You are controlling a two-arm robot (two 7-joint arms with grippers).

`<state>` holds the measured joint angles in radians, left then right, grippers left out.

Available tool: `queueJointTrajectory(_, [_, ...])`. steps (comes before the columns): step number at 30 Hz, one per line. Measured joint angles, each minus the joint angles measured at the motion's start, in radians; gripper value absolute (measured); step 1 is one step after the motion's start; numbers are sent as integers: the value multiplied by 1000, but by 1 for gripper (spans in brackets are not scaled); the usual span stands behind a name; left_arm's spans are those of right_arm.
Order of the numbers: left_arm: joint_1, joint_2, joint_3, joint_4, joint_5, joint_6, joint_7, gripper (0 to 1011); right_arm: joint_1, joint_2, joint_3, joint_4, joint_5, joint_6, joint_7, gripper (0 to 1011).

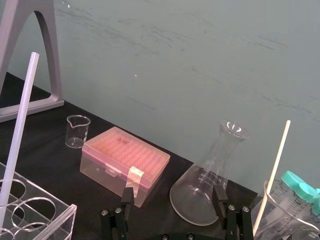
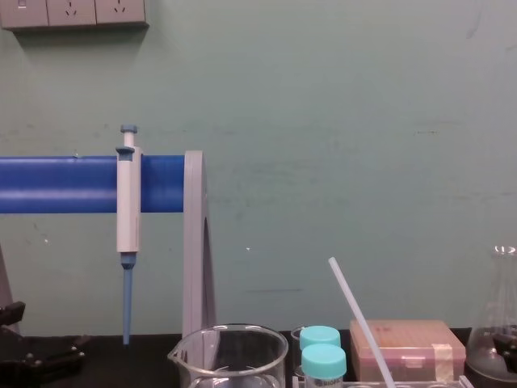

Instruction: Pick up the stirring rod with one hand, then place it down.

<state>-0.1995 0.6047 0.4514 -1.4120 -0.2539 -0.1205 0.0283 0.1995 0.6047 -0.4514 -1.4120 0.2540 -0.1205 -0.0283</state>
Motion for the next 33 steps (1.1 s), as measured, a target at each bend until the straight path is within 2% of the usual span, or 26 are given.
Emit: queueJointTrajectory(33, [0, 0, 0, 0, 0, 0, 0, 1000, 0, 0, 0, 0, 0, 0, 0, 1004])
